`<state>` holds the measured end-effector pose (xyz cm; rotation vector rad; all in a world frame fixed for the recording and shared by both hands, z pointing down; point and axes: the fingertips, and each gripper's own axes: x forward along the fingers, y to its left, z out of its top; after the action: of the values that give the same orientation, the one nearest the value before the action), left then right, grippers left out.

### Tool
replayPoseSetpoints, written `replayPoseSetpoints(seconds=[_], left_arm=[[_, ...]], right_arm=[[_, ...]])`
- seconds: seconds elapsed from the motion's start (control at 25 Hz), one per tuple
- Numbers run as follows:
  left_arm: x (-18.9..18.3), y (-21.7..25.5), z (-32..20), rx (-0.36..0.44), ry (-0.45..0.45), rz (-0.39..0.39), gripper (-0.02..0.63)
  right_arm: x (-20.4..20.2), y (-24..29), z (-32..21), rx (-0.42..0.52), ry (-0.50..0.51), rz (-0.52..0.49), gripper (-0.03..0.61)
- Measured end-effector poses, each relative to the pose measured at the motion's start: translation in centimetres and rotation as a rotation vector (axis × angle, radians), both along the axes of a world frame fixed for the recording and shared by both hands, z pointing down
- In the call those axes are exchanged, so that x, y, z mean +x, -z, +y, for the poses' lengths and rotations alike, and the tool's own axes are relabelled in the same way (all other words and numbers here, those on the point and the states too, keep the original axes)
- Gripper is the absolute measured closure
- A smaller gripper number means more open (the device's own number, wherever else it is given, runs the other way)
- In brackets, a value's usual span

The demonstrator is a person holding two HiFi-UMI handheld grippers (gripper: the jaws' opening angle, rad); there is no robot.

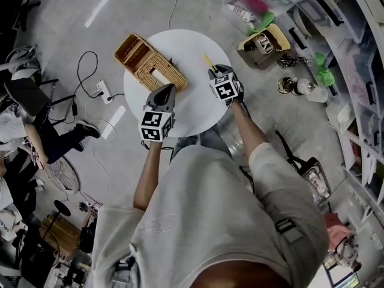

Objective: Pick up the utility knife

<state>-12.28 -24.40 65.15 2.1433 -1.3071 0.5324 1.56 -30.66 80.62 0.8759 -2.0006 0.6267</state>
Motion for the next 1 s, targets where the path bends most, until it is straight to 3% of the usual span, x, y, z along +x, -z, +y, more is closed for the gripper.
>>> replayPoseSetpoints(seconds=[0.16,0.6,1.0], left_arm=[[-0.2,-0.1,0.2,-0.007,0.002,-0.001,0.591],[-0.4,0.4,0.1,0.008,-0.009,0.0,0.591],[-0.1,1.7,0.2,0.043,-0.029,0.013,0.591]], right_arm=[[-0.3,0.1,0.0,0.008,0.001,-0.002,0.494],[-0.2,0.9,0.3,-0.009,-0.036,-0.047,0.495],[0.3,7.3,1.5,0.147,-0.103,-0.134,0.495]])
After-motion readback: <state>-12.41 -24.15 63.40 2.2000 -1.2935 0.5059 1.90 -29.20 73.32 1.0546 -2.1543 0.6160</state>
